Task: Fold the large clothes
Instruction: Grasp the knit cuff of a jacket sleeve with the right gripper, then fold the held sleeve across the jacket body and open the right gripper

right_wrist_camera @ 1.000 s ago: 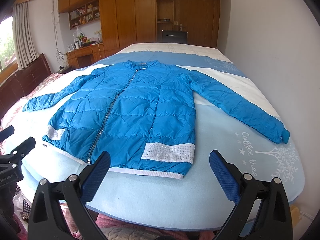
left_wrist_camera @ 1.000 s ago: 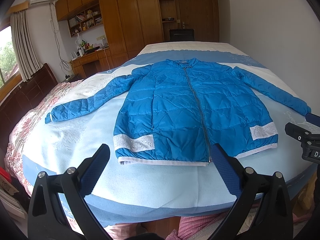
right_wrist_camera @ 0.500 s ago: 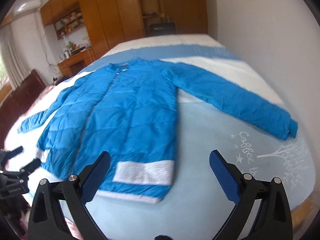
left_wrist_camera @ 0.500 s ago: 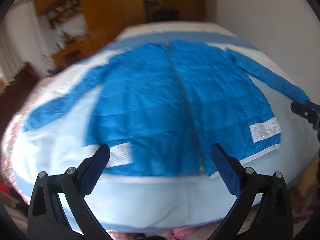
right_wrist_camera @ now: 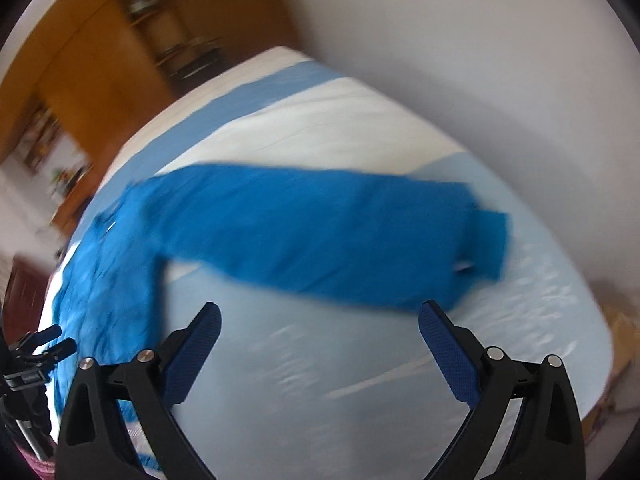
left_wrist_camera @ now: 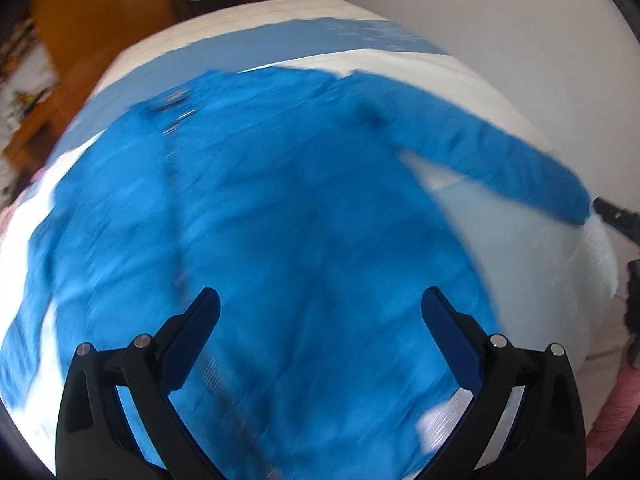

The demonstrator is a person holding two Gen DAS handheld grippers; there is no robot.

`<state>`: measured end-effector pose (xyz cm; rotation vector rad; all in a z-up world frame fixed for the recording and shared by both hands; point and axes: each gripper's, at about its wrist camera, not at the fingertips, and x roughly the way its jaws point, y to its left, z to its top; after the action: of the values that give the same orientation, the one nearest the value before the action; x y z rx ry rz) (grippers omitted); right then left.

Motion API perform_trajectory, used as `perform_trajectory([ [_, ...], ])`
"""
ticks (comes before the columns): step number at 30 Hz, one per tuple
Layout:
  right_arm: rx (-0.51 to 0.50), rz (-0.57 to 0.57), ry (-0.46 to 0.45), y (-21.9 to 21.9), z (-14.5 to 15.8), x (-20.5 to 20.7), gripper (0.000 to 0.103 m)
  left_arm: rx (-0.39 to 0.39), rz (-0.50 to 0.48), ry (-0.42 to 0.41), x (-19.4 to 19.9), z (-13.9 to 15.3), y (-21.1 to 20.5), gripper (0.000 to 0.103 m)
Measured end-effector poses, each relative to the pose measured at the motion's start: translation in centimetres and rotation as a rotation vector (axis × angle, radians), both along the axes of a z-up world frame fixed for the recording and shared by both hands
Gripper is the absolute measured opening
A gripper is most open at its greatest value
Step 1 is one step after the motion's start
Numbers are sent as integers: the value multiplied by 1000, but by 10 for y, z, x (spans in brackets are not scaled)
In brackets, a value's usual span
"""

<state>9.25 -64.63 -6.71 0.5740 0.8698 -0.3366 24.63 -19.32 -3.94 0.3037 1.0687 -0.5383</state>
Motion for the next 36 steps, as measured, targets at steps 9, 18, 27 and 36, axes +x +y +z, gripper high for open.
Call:
perform_trajectory([
  [9, 111, -176, 124, -96, -33, -4, 99, -93, 2, 73, 81, -8, -85, 99],
  [18, 253, -128, 117, -128, -55, 9, 99, -122, 61, 139, 138, -47, -103, 98],
  [27, 242, -112, 172, -115, -66, 46, 56, -184, 104, 189, 159, -65, -90, 83],
  [36, 307, 0, -81, -94, -14, 73, 28, -253, 99, 202, 152, -54, -83, 67],
])
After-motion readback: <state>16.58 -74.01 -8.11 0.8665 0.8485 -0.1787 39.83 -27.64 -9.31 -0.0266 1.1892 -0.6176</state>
